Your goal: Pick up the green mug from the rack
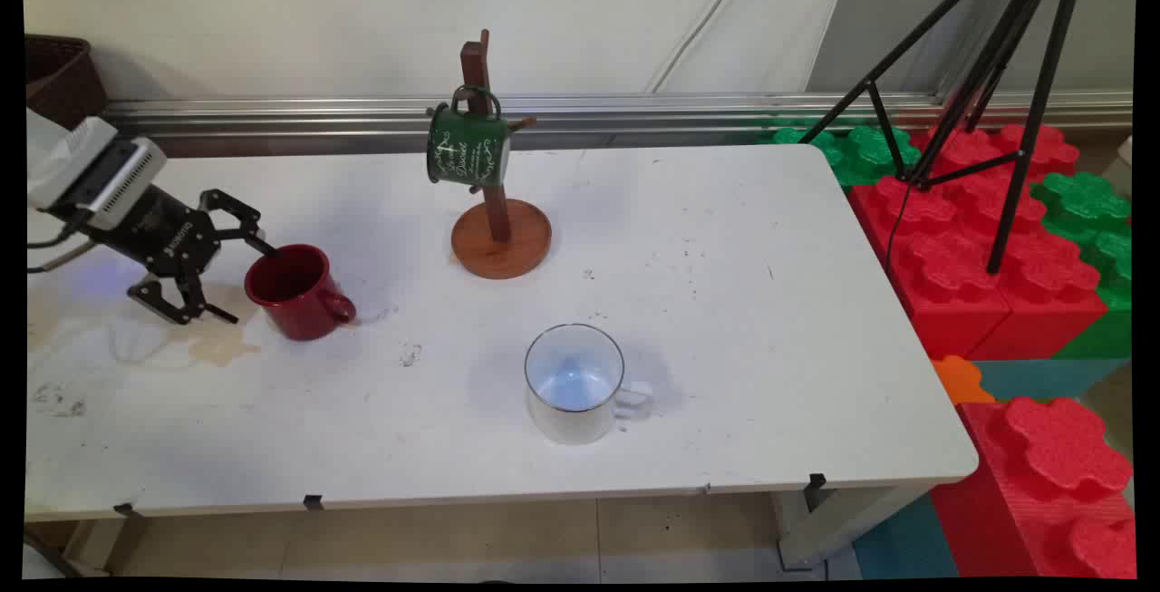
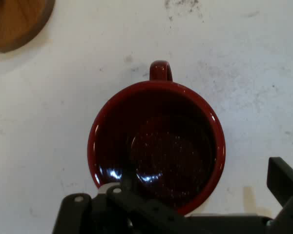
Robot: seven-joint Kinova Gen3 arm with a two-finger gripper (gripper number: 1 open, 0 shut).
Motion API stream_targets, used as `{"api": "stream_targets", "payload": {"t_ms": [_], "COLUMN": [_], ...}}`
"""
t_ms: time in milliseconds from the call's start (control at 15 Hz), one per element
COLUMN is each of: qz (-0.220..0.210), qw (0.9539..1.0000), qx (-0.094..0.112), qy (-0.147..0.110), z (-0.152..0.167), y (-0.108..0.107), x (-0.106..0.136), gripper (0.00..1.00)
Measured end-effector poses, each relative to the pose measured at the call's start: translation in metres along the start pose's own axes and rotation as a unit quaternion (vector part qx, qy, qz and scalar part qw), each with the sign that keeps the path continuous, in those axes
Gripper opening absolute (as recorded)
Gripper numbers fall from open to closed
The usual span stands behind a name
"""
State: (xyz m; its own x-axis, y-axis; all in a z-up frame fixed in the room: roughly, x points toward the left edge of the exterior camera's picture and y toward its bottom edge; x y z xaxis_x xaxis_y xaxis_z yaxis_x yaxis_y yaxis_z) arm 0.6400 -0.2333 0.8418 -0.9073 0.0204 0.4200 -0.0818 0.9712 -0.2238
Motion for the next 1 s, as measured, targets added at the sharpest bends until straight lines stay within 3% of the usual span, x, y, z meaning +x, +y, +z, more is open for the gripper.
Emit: {"api": "stream_targets", "payload": {"t_ms": [333, 600, 1000], "qz": [-0.012, -0.035, -0.076], "qw": [0.9997, 0.9981, 0.9907], "qx": [-0.001, 0.0, 0.001], "qy": [0.02, 0.051, 0.112], "z": [-0.019, -0.039, -0.065], "y": [-0.003, -0.007, -0.016], "x": [-0.001, 0.001, 0.012], "gripper": [1.0, 1.0, 1.0]}}
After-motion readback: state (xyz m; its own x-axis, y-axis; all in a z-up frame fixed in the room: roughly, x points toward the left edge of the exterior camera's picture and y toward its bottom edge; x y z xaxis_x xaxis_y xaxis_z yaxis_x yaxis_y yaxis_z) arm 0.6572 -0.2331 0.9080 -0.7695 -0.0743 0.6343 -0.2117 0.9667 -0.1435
